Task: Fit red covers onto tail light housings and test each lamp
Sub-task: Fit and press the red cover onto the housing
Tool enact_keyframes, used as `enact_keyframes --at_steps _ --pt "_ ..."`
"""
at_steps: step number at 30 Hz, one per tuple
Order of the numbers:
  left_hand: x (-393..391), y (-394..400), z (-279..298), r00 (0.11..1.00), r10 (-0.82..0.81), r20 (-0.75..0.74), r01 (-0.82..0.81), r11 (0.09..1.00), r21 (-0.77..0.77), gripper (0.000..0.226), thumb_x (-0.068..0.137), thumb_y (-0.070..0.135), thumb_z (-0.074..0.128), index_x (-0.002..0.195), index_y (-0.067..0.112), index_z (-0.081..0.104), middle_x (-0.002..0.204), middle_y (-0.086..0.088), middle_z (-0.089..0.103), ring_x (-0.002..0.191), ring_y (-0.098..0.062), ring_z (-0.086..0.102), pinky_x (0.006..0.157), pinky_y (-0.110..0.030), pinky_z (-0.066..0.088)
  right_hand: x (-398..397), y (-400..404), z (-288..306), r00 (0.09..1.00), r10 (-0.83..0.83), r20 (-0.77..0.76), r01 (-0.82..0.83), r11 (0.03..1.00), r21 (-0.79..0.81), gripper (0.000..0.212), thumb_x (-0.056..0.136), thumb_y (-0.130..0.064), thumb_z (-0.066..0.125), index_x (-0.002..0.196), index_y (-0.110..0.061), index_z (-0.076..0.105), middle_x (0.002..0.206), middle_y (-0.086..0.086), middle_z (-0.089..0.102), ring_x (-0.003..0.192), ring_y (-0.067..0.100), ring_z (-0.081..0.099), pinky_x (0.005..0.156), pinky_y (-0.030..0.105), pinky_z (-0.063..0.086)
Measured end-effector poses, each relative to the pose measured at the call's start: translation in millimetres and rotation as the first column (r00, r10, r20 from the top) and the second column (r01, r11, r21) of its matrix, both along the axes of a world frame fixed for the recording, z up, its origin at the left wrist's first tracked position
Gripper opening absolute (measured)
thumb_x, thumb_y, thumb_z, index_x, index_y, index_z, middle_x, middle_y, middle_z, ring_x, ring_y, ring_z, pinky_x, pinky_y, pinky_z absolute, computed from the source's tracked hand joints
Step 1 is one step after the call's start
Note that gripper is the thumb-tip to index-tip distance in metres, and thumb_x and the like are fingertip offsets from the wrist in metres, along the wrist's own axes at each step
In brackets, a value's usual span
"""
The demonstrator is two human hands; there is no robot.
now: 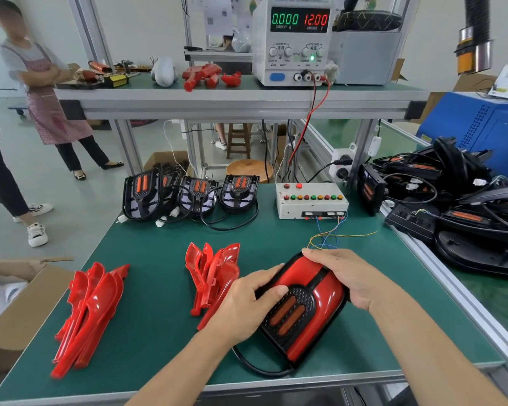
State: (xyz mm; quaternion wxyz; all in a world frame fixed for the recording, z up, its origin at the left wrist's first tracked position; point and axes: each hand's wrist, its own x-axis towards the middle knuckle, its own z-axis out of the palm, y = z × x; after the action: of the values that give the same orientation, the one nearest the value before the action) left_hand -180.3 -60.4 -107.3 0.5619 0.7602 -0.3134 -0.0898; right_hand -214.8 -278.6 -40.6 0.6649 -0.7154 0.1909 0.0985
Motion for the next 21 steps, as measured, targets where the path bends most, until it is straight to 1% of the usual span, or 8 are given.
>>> enact_keyframes --at_steps 2,4,6,13,17,21 --pt "-0.4 0.4 0.2 1.0 -0.004 -0.007 0.004 1.0 -0.003 0.043 0.1 0.047 0.06 0.142 0.038 0.059 0.125 0.016 0.07 0.122 -0.009 0.063 0.108 -0.037 0.047 0.8 1.3 -0.2 1.0 -0.016 -0.008 0.016 1.0 -0.003 0.036 0.087 -0.037 0.077 0.101 -0.004 0.077 0.099 0.02 0.077 0.085 0.034 0.073 0.089 0.051 0.06" --pt "-0.2 -0.2 1.2 1.0 -0.012 -0.012 0.012 1.0 -0.006 0.04 0.101 0.046 0.059 0.141 0.04 0.06 0.123 0.014 0.071 0.119 -0.01 0.064 0.106 -0.036 0.048 1.2 2.1 -0.7 0.999 -0.033 -0.007 0.033 0.999 0.003 0.033 0.086 -0.034 0.078 0.1 -0.004 0.078 0.098 0.02 0.077 0.082 0.033 0.074 0.087 0.05 0.061" --pt "-0.6 -1.2 1.8 1.0 -0.011 -0.024 0.01 1.0 -0.014 0.038 0.101 0.044 0.059 0.139 0.041 0.061 0.119 0.011 0.071 0.116 -0.011 0.065 0.105 -0.038 0.049 1.5 1.8 -1.7 0.999 -0.045 -0.004 0.045 0.999 0.0 0.033 0.086 -0.033 0.078 0.101 -0.004 0.077 0.098 0.02 0.077 0.083 0.033 0.074 0.088 0.051 0.061" --pt "-1.2 0.4 1.4 0.999 -0.011 -0.041 0.01 1.0 -0.009 0.035 0.103 0.037 0.059 0.138 0.041 0.062 0.115 0.008 0.071 0.114 -0.015 0.066 0.103 -0.041 0.05 2.2 2.2 -4.1 0.998 -0.054 0.024 0.054 0.999 -0.003 0.045 0.086 -0.035 0.079 0.105 0.005 0.073 0.1 0.026 0.075 0.08 0.034 0.071 0.089 0.054 0.06" --pt "-1.7 0.7 1.6 0.999 -0.013 -0.043 0.013 1.0 -0.01 0.035 0.103 0.037 0.058 0.138 0.04 0.062 0.112 0.007 0.071 0.112 -0.016 0.066 0.102 -0.043 0.051 2.6 2.5 -4.8 0.998 -0.051 0.034 0.051 0.999 0.009 0.047 0.085 -0.037 0.079 0.106 0.005 0.073 0.099 0.025 0.076 0.08 0.033 0.072 0.088 0.053 0.06" --pt "-1.7 -0.3 2.2 0.999 -0.019 -0.049 0.018 1.0 -0.019 0.035 0.103 0.039 0.059 0.138 0.04 0.062 0.114 0.007 0.071 0.113 -0.015 0.066 0.103 -0.042 0.051 2.3 2.2 -7.0 0.997 -0.069 0.04 0.069 0.998 0.002 0.045 0.085 -0.035 0.08 0.105 0.004 0.072 0.1 0.025 0.075 0.08 0.034 0.072 0.087 0.052 0.061"
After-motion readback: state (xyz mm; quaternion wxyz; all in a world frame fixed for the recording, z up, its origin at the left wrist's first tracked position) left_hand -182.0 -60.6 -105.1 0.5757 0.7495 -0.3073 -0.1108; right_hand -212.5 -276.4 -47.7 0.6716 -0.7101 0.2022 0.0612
